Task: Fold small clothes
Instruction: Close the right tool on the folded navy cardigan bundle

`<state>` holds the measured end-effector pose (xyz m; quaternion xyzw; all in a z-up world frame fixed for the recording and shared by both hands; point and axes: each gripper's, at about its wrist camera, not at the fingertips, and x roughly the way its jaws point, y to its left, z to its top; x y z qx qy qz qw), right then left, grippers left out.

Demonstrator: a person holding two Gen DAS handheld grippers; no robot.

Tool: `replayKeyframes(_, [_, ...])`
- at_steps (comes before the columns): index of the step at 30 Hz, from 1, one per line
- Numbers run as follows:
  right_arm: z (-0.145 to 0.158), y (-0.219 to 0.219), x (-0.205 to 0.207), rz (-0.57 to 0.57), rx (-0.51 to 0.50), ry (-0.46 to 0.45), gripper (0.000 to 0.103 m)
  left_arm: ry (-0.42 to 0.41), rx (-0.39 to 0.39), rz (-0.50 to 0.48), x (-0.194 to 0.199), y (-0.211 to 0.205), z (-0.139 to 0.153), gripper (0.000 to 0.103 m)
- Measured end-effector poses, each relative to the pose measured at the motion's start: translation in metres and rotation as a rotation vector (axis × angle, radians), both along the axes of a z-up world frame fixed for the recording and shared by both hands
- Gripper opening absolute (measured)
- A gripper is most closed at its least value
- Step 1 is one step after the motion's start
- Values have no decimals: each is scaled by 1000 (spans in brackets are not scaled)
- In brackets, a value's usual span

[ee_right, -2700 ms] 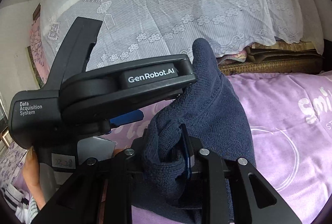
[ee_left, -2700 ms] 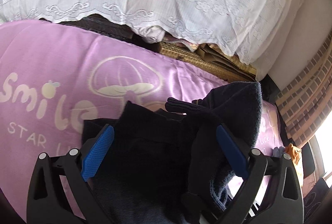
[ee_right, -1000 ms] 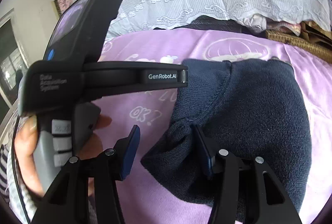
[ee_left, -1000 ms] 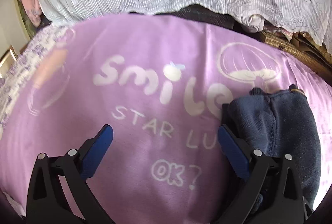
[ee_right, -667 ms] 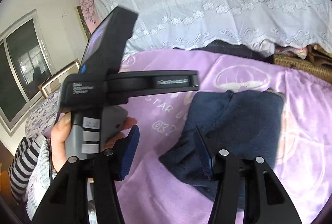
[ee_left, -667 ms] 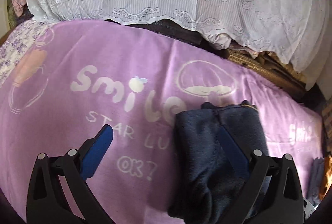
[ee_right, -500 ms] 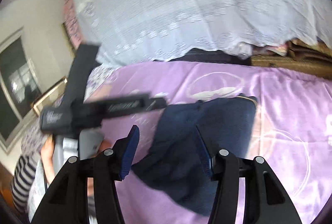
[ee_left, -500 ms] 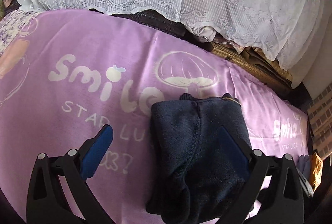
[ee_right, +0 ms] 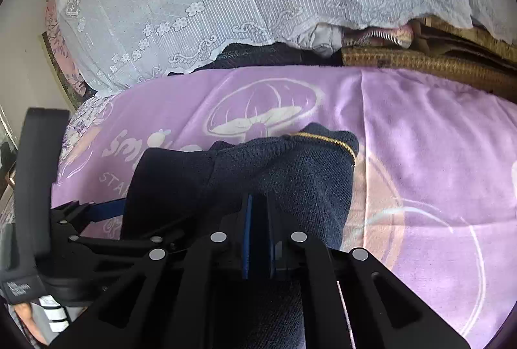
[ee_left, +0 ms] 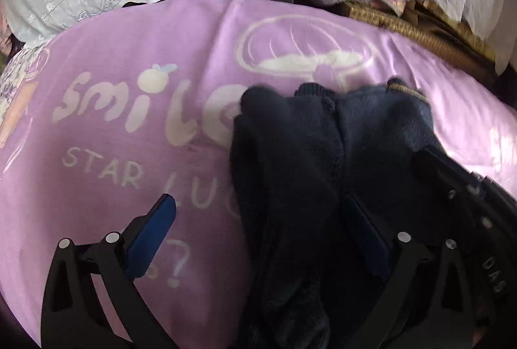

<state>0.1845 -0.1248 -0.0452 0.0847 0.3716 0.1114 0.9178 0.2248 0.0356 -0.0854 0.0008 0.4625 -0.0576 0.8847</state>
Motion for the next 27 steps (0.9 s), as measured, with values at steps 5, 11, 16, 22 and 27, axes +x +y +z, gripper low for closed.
replayKeyframes(5, [-1,1,-2,-4,4,-10,7,-28,42,-3,-4,-4,3,99])
replayKeyframes(11, [8,-5,-16,-24,29,-37,7,-4,-36,5,-6,10,13,99])
replayKeyframes(16, [29,-2,-56,-17,20,-91,10,-86,-73,35,-27,26,44,99])
replayKeyframes(22, [32,-2,-102,-24,-8,-100,11,-55,-53,14,-48,24,36,99])
replayKeyframes(27, [16,-3,-112,-37,-23,-80,11,-1,-7,32,-55,18,4,99])
